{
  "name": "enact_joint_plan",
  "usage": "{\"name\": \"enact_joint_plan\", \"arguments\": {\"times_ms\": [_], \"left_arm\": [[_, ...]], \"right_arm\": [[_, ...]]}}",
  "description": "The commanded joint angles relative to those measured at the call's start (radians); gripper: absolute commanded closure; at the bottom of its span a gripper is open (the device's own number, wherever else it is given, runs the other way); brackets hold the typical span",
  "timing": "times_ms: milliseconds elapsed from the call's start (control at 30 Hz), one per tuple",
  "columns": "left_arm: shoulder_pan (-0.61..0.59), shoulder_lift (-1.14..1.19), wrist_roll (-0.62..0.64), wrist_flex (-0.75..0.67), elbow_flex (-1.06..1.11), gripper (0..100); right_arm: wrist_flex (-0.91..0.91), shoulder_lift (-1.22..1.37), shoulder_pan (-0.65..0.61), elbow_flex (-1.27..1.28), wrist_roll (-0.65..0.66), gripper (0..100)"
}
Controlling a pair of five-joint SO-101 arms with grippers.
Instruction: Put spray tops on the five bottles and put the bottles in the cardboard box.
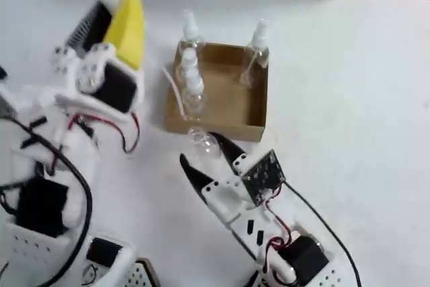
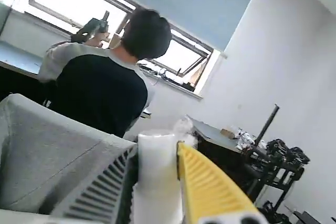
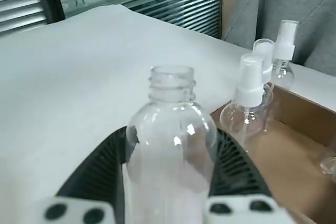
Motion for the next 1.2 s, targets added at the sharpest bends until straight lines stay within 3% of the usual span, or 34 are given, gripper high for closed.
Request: {"name": "enact_joint_plan", "arguments": {"times_ms": [0, 633, 867, 1000, 1167], "left_arm": [[0.084, -0.117, -0.055, -0.107, 0.143, 98], [0.11, -0.134, -0.075, -0.153, 0.238, 98], [0.153, -0.182, -0.075, 0.012, 0.242, 98], [0.228, -0.298, -0.075, 0.02, 0.347, 98], [0.246, -0.4, -0.077, -0.089, 0.559, 98]], "right_arm": [[-0.022, -0.005, -0.008, -0.008, 0.003, 98.2], [-0.022, -0.005, -0.004, -0.006, 0.003, 98.2], [-0.022, -0.005, -0.004, -0.006, 0.003, 98.2], [-0.022, -0.005, -0.004, -0.006, 0.003, 98.2], [-0.022, -0.005, -0.004, -0.006, 0.003, 98.2]]}}
